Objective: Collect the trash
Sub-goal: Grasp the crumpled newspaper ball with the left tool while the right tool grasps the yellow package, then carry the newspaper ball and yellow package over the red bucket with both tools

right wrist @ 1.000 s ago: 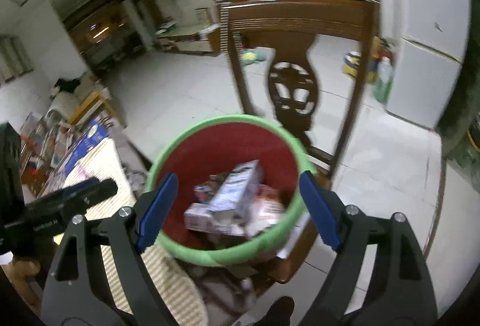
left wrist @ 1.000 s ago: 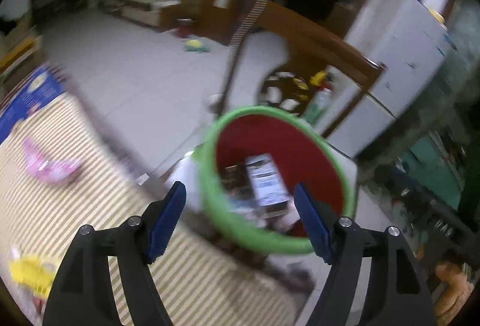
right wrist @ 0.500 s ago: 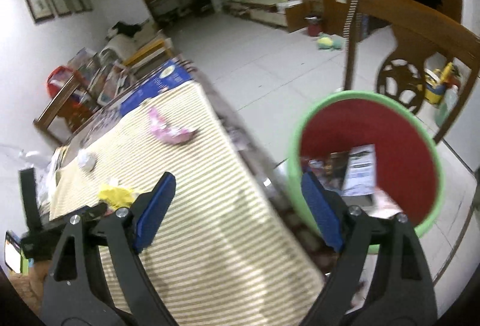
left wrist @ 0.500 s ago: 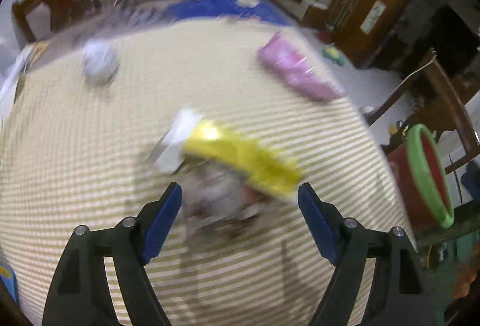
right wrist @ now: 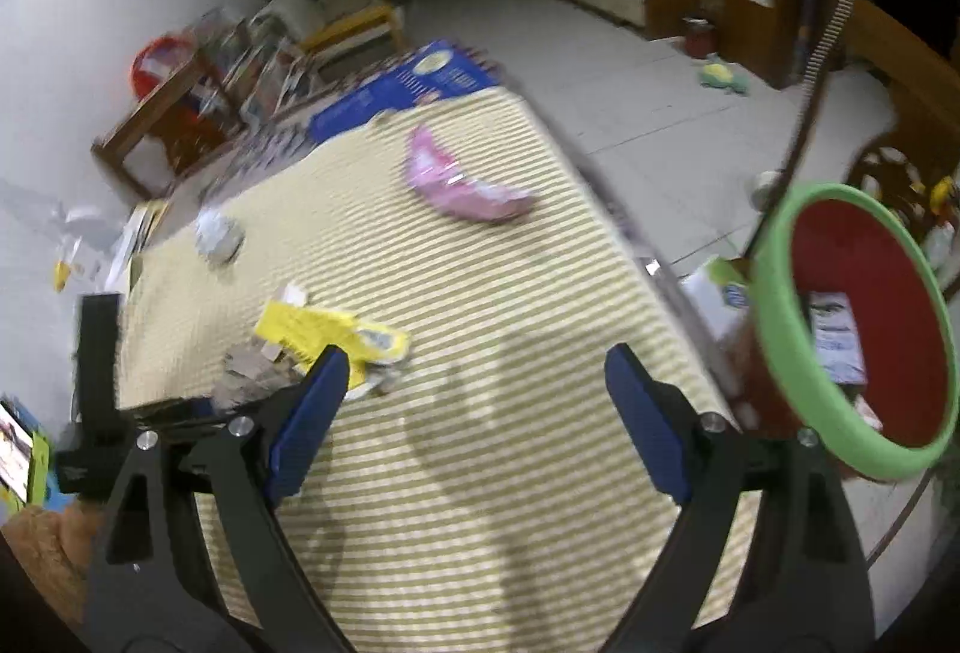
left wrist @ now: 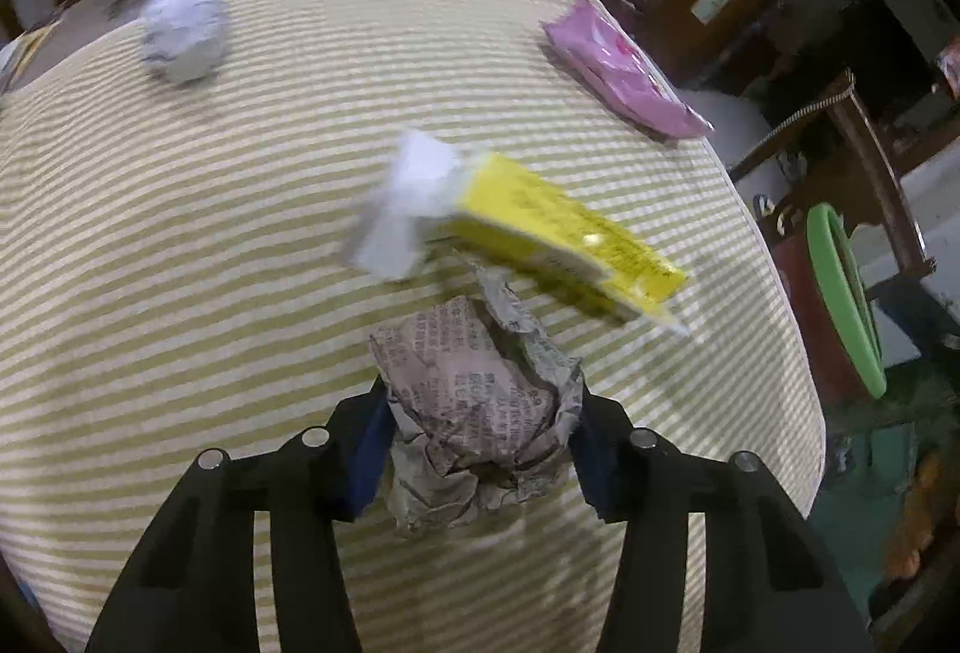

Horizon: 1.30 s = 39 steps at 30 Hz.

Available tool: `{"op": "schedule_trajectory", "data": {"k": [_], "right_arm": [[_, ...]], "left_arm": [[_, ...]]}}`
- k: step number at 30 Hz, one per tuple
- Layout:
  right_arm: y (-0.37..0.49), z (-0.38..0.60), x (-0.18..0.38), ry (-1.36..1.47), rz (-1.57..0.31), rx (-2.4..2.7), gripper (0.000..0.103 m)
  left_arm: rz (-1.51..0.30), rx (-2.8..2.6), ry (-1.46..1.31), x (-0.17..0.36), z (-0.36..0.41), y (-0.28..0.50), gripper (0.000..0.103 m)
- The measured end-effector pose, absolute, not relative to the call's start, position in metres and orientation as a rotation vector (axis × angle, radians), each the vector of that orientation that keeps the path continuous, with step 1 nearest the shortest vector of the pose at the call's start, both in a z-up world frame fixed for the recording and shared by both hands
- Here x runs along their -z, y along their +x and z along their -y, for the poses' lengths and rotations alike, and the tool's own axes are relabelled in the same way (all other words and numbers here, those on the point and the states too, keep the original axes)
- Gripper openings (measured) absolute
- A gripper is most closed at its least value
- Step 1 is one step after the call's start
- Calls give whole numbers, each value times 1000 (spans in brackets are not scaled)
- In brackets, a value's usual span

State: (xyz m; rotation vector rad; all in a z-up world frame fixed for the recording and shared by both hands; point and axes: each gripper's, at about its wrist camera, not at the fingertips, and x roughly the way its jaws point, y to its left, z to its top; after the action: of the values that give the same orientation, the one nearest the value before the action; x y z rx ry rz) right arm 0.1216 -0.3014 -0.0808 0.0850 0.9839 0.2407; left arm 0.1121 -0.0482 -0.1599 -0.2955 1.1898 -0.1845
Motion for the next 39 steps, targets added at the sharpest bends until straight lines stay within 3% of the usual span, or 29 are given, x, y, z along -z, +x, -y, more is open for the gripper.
{"op": "schedule_trajectory", "data": {"k": [13, 14, 16, 19, 31, 39], "right_arm": [[168, 157, 161, -415, -1108, -451, 85], [168, 153, 165, -450, -1107, -449, 82], [172, 150, 173, -487, -1132, -450, 51], [174, 157, 169, -433, -1135, -444, 33], [143, 202, 84, -120, -997, -469, 33], [112, 238, 61, -24, -939, -396, 33]], "left_arm": [[-1169, 60, -372, 168, -26, 82, 50], [-1168, 56, -376, 169, -28, 82, 51], [-1166, 52, -383, 170, -31, 81, 51], [-1166, 42, -396, 170, -34, 79, 51], [-1089, 72, -373, 141, -12, 89, 51], [-1036, 169, -312, 112, 29, 87, 52]]}}
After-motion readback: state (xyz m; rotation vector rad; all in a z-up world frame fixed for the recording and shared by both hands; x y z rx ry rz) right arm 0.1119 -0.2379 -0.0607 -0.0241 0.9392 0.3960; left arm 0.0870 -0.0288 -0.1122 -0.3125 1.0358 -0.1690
